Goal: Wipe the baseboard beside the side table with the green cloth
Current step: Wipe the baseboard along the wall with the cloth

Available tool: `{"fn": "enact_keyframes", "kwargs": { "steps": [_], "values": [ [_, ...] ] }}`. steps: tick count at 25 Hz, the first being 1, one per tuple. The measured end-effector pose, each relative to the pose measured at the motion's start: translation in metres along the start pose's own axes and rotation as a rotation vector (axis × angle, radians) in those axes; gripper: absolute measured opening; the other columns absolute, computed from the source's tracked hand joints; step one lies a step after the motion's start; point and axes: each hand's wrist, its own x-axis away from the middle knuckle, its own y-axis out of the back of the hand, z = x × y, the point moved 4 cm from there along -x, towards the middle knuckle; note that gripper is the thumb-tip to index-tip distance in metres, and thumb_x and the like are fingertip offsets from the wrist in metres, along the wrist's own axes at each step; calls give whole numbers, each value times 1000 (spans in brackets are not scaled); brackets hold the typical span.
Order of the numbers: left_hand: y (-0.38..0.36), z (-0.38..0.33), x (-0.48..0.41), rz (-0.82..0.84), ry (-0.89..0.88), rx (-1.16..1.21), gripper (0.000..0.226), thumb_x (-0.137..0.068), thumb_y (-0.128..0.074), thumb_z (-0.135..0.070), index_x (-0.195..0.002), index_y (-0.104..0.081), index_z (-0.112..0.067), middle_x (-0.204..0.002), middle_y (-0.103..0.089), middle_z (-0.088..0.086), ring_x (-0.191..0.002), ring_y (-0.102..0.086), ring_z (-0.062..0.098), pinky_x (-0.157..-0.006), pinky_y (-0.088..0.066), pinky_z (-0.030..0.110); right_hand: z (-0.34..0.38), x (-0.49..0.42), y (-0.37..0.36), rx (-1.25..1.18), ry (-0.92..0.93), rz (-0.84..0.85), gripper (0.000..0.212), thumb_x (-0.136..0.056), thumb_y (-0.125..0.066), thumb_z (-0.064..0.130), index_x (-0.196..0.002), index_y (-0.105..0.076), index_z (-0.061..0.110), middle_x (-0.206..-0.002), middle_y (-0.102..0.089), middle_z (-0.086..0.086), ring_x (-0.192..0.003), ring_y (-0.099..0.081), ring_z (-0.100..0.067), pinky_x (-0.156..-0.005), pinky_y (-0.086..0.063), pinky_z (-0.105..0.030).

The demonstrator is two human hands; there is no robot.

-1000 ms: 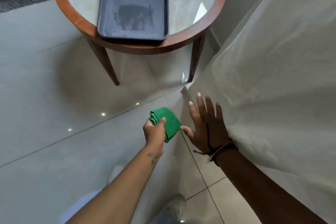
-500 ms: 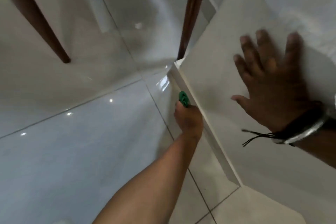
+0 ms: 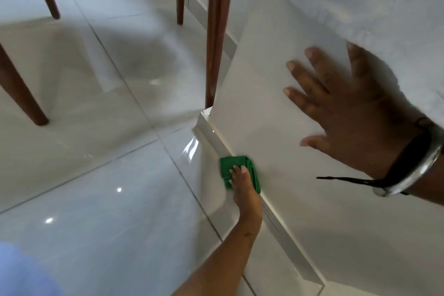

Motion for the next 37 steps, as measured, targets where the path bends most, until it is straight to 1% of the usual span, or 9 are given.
{"fn": "enact_keyframes", "kwargs": {
  "steps": [2, 5, 8, 12, 18, 27, 31, 34, 37],
  "values": [
    [4, 5, -6, 48, -130, -195, 88, -83, -24, -74, -157, -13, -27, -167, -10, -5, -155, -9, 15, -127, -11, 39, 2, -5, -2, 3, -1, -23, 99, -80, -10, 78, -152, 18, 17, -159, 26, -24, -147, 16, -48, -107, 9, -72],
    [-6, 8, -7, 95, -195, -194, 71, -100, -28, -52, -157, 1, -23, -167, 15, -4, -154, 5, 13, -124, -4, 31, 2, -5, -12, 31, -7, -73, 101, -76, -6, 79, -153, 14, 18, -160, 23, -23, -146, 16, -49, -102, 19, -75],
    [-12, 10, -6, 68, -194, -104, 71, -102, -30, -45, -157, 7, -18, -167, 13, -2, -154, 3, 13, -117, -5, 23, 2, -5, -16, 77, -13, -62, 101, -74, -4, 79, -154, 11, 19, -162, 19, -22, -146, 14, -50, -99, 21, -76],
    [-9, 10, -6, 103, -128, 50, 72, -101, -24, -50, -156, 13, -20, -168, 9, -3, -154, -1, 13, -127, -5, 40, 5, -5, -17, 62, -30, -100, 103, -73, -8, 81, -155, 8, 20, -162, 16, -21, -146, 13, -50, -103, 15, -76],
    [-4, 22, 22, 78, 88, 80, 68, -101, -29, -50, -158, -13, -17, -157, -34, 12, -140, -39, 29, -119, -31, 47, 8, -4, -11, 94, -21, -90, 106, -71, -10, 85, -154, 9, 22, -162, 18, -22, -145, 13, -52, -105, 12, -75],
    [-17, 71, 83, 173, 324, 130, 74, -99, -29, -52, -158, -1, -17, -162, -21, 12, -145, -30, 30, -120, -29, 42, 37, 23, -7, -101, -59, 114, 101, -81, -32, 76, -153, 14, 22, -160, 28, -14, -148, 21, -42, -110, 11, -72],
    [-14, 59, 84, 103, 354, 292, 72, -91, -42, -61, -146, -39, -15, -131, -57, 13, -115, -58, 27, -104, -48, 46, 42, 54, -8, -257, -126, 108, 101, -80, -46, 69, -154, 7, 25, -159, 29, -7, -150, 20, -35, -100, 35, -62],
    [-9, 25, 59, 14, 280, 295, 109, -65, -37, -88, -141, -46, -10, -133, -57, 16, -123, -55, 34, -110, -43, 53, 43, 62, -10, -281, -126, 114, 101, -78, -53, 66, -155, -3, 24, -163, 18, -7, -149, 20, -33, -102, 35, -60],
    [-5, -1, 26, -80, 252, 360, 84, -83, -37, -77, -135, -55, -14, -135, -58, 10, -125, -55, 29, -112, -41, 49, 45, 61, -15, -259, -117, 123, 102, -78, -51, 68, -156, -3, 23, -165, 16, -9, -149, 18, -36, -103, 33, -62]
  ]
}}
